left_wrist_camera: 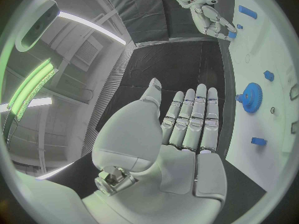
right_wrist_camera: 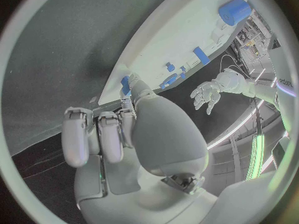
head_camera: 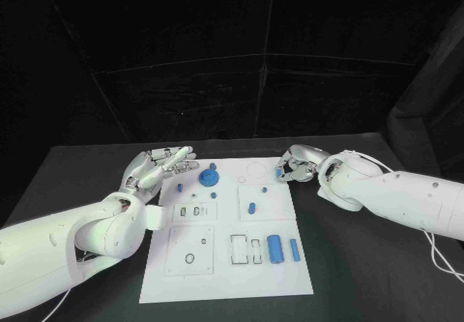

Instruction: Assemble the parts on the task board

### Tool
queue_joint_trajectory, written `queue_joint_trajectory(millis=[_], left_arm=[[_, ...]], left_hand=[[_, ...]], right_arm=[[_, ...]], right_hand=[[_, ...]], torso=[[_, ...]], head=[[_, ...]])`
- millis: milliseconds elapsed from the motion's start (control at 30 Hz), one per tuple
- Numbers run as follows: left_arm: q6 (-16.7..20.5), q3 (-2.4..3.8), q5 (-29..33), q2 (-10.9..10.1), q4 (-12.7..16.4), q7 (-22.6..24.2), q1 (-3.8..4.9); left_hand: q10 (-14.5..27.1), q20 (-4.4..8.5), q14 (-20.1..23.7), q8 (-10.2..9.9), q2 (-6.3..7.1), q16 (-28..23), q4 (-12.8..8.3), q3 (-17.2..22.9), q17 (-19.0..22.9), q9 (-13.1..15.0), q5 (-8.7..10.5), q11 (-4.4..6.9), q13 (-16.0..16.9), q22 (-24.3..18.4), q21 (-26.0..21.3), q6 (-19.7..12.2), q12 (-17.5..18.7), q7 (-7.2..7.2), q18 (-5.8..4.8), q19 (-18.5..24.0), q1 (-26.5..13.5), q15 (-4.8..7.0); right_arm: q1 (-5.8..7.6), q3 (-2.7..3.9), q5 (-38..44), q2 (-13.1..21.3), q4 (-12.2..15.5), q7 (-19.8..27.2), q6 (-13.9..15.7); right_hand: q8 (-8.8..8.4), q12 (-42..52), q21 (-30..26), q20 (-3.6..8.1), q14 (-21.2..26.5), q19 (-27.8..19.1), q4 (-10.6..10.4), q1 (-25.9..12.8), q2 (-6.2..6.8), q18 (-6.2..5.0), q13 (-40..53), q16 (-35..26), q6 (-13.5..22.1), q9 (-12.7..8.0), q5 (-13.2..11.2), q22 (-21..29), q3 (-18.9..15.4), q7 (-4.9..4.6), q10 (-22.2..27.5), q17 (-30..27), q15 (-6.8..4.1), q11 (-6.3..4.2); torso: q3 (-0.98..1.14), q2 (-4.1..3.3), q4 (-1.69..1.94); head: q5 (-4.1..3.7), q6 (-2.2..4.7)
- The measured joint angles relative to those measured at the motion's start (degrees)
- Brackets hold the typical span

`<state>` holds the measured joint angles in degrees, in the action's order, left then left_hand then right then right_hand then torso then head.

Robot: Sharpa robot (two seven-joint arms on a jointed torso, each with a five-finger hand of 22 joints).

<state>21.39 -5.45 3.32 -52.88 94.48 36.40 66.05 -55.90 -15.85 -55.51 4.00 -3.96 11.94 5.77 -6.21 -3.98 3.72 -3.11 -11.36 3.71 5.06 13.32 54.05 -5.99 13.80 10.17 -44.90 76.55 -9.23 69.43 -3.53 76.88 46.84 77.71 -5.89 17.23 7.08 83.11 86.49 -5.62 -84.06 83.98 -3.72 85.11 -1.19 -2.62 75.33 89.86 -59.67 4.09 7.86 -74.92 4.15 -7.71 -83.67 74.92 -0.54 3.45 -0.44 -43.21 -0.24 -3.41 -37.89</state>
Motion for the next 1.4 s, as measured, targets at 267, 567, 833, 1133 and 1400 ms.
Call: queue_joint_trajectory(millis=[267,567,833,1133,1400], left_arm=[[0.0,0.0,0.0,-0.07,0.0,-0.01,0.0],[-0.11,0.0,0.18,-0.22,-0.19,-0.02,0.0],[-0.61,0.0,1.37,-0.6,-0.66,0.0,0.04],[-1.12,0.01,2.65,-0.52,-1.27,0.01,0.73],[-1.38,0.02,3.96,-0.56,-1.89,0.01,1.32]], left_hand=[[0.0,0.0,0.0,0.0,0.0,0.0,0.0,0.0,0.0,0.0,0.0,0.0,0.0,0.0,0.0,0.0,0.0,0.0,0.0,0.0,0.0,0.0],[0.0,0.19,0.0,0.0,0.0,0.0,-0.33,0.0,0.0,0.0,0.0,0.0,0.0,0.0,0.0,0.0,0.0,0.0,0.0,-0.19,0.0,0.0],[0.0,-0.01,-0.41,0.0,-0.24,0.0,-0.49,0.16,0.0,0.0,0.0,0.0,0.0,0.0,0.0,0.0,0.0,0.0,0.0,-0.4,0.24,0.0],[-0.22,-0.01,-0.41,0.0,-0.24,0.0,-0.49,0.16,0.0,0.0,0.0,0.21,0.0,-0.01,0.0,0.0,0.0,0.0,0.0,-0.4,0.24,0.0],[-0.21,-0.01,-0.41,0.0,-0.24,0.0,-0.49,0.16,0.0,0.0,0.0,0.21,0.0,-0.05,0.0,0.0,0.0,0.0,0.0,-0.4,0.24,0.0]], right_arm=[[0.0,-0.03,0.87,0.09,1.01,-0.64,1.16],[0.13,0.06,1.18,1.8,6.49,-1.67,2.82],[2.17,0.28,1.21,-0.35,10.71,-4.9,2.95],[2.55,0.21,1.82,-8.46,10.02,-7.58,2.37],[2.29,0.15,2.52,-13.38,8.16,-8.77,-0.09]], right_hand=[[0.03,0.0,0.0,0.36,0.01,0.04,0.51,-0.53,-0.53,-0.01,-0.05,0.0,-0.77,-0.06,0.62,0.0,1.91,0.28,-0.37,0.0,-0.41,-0.38],[0.01,-0.14,0.0,0.41,0.01,-0.01,0.5,-0.84,-0.82,-0.01,-0.28,0.0,-1.0,-0.22,1.15,0.01,2.73,0.24,-0.36,-0.01,-0.41,-0.4],[-0.15,-0.75,0.0,0.41,0.01,-0.01,0.56,-1.94,-0.63,-0.01,-0.28,0.0,-0.99,-0.22,1.19,0.01,3.93,0.23,-0.16,-0.01,-0.41,-0.6],[-0.67,-0.91,0.0,0.41,0.01,-0.01,0.82,-2.43,-0.72,-0.02,-0.39,0.0,-0.88,-0.22,2.27,0.01,5.09,0.15,-0.17,-0.01,-0.41,-0.6],[-0.95,-1.12,0.0,0.41,0.01,-0.02,0.8,-3.25,-0.19,-0.02,-0.42,0.0,-0.84,-0.22,2.28,0.01,5.58,0.15,0.26,-0.01,-0.41,-0.58]], torso=[[0.03,0.01,0.01],[-0.02,0.12,-0.01],[-0.3,0.29,0.18],[-0.63,0.41,0.42],[-0.67,0.49,0.4]], head=[[0.21,-0.08],[0.51,0.0],[1.13,-0.1],[3.38,-0.42],[5.49,-0.74]])
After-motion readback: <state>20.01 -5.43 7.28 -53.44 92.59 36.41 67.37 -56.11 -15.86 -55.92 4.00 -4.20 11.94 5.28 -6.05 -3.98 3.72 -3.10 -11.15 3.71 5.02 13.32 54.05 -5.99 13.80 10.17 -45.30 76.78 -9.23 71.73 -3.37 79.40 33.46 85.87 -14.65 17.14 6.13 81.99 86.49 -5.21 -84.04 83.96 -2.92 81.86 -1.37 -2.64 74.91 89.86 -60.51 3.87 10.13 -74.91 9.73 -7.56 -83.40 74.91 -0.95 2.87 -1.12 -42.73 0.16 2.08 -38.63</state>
